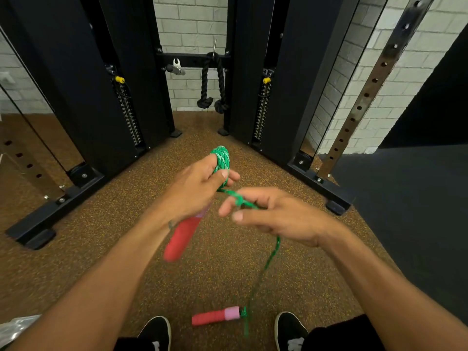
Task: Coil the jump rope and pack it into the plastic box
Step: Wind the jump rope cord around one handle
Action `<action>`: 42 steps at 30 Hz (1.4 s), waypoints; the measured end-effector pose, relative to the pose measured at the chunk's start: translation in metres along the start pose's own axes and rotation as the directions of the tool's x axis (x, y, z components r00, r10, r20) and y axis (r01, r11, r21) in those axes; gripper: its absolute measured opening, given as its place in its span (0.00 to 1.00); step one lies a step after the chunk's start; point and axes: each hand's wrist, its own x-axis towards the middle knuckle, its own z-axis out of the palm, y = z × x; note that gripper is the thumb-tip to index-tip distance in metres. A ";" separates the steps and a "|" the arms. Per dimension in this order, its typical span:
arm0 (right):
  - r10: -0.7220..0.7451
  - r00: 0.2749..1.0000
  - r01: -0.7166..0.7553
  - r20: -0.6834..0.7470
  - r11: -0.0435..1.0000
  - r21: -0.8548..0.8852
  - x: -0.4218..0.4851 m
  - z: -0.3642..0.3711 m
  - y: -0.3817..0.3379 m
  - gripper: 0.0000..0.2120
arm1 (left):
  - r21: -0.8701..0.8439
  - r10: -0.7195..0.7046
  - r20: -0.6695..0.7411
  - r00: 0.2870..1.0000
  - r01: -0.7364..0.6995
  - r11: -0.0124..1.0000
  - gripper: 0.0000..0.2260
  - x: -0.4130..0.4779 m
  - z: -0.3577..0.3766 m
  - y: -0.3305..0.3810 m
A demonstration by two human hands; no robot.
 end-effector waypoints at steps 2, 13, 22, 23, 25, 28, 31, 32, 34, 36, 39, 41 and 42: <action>-0.054 0.993 0.065 -0.104 0.993 0.099 -0.005 -0.010 -0.003 0.07 | 0.043 -0.025 0.050 0.998 0.023 0.999 0.11 -0.002 0.002 0.000; -0.063 0.804 0.189 -0.592 0.970 0.154 -0.005 -0.040 0.007 0.12 | -0.276 0.047 0.367 0.929 0.061 0.959 0.23 -0.008 0.013 0.019; -0.037 0.812 0.104 -0.583 0.991 0.083 0.008 -0.037 0.021 0.13 | -0.498 0.149 0.444 0.884 0.105 0.861 0.17 -0.012 0.013 0.021; -0.009 0.839 0.073 -0.544 0.993 0.097 0.010 -0.035 0.023 0.14 | -0.550 0.162 0.425 0.891 0.112 0.827 0.17 -0.012 0.014 0.021; 0.088 0.901 -0.025 -0.424 0.988 0.152 0.012 -0.030 0.027 0.13 | -0.632 0.175 0.355 0.919 0.097 0.769 0.15 -0.013 0.017 0.023; 0.221 0.927 -0.151 -0.304 0.960 0.237 0.015 -0.023 0.031 0.13 | -0.626 0.159 0.272 0.949 0.049 0.778 0.14 -0.013 0.019 0.025; 0.260 0.933 -0.192 -0.249 0.944 0.267 0.014 -0.021 0.029 0.12 | -0.635 0.149 0.243 0.959 0.041 0.772 0.16 -0.013 0.020 0.026; 0.271 0.936 -0.210 -0.226 0.942 0.261 0.013 -0.019 0.027 0.12 | -0.659 0.146 0.232 0.962 0.045 0.751 0.17 -0.013 0.019 0.027; 0.284 0.940 -0.230 -0.190 0.937 0.264 0.013 -0.012 0.026 0.10 | -0.703 0.132 0.220 0.966 0.064 0.708 0.17 -0.012 0.020 0.027; 0.287 0.943 -0.233 -0.169 0.931 0.282 0.014 -0.006 0.026 0.09 | -0.720 0.111 0.206 0.972 0.074 0.690 0.16 -0.012 0.021 0.028; 0.278 0.951 -0.233 -0.135 0.933 0.273 0.014 -0.005 0.025 0.10 | -0.733 0.012 0.117 0.993 0.078 0.676 0.16 -0.010 0.024 0.027; 0.260 0.960 -0.235 -0.103 0.950 0.205 0.013 -0.005 0.023 0.10 | -0.712 -0.066 0.058 0.996 0.087 0.697 0.15 -0.009 0.024 0.027; 0.245 0.966 -0.229 -0.082 0.960 0.162 0.012 -0.003 0.022 0.10 | -0.691 -0.091 0.023 0.996 0.082 0.718 0.14 -0.008 0.024 0.026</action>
